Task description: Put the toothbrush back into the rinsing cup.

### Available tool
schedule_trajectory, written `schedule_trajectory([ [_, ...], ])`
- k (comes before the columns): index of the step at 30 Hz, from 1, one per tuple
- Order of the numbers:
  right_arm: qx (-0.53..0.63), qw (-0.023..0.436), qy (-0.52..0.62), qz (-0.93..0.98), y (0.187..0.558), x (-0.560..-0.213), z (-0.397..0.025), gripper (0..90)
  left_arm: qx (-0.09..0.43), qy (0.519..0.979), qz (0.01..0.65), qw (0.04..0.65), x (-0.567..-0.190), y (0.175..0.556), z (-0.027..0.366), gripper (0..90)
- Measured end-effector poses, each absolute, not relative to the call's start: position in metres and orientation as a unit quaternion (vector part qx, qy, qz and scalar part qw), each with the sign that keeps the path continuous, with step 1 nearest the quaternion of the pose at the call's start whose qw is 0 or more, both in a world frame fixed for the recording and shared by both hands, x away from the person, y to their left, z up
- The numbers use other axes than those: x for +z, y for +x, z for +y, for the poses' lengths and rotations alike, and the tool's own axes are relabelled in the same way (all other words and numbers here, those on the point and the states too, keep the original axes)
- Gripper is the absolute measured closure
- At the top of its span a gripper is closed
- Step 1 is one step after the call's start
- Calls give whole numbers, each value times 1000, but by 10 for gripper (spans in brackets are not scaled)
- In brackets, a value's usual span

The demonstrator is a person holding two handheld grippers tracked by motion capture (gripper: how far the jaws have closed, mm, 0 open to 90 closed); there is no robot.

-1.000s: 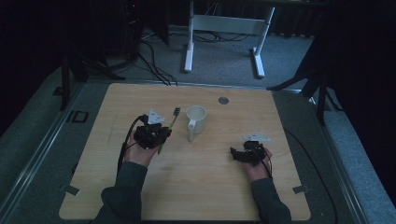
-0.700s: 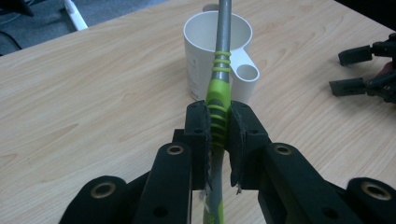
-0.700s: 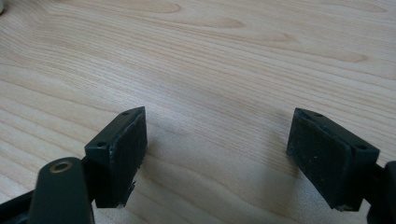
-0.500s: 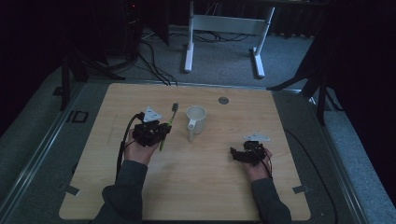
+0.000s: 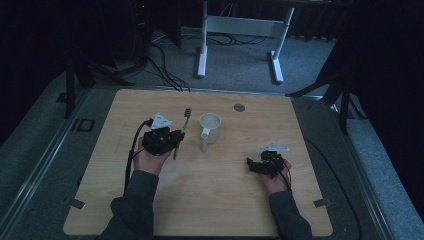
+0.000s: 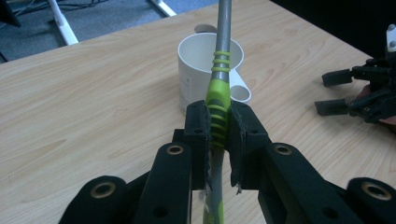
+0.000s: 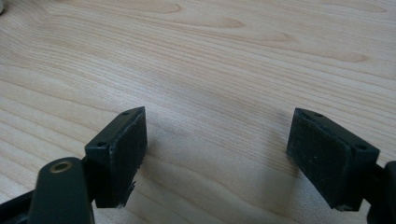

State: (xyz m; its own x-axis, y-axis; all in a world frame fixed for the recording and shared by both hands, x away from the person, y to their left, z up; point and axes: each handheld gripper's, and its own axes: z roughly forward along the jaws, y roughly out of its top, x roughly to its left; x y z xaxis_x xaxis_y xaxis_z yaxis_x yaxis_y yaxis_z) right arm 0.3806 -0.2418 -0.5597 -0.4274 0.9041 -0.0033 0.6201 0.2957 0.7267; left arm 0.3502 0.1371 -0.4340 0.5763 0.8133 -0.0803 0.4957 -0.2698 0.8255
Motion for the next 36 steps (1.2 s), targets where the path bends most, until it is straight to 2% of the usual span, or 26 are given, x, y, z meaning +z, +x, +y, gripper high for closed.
schedule_trajectory([
  [36,333,213,490,777,381,-560,-242,198,188,736,411,503,-431,354,142,789],
])
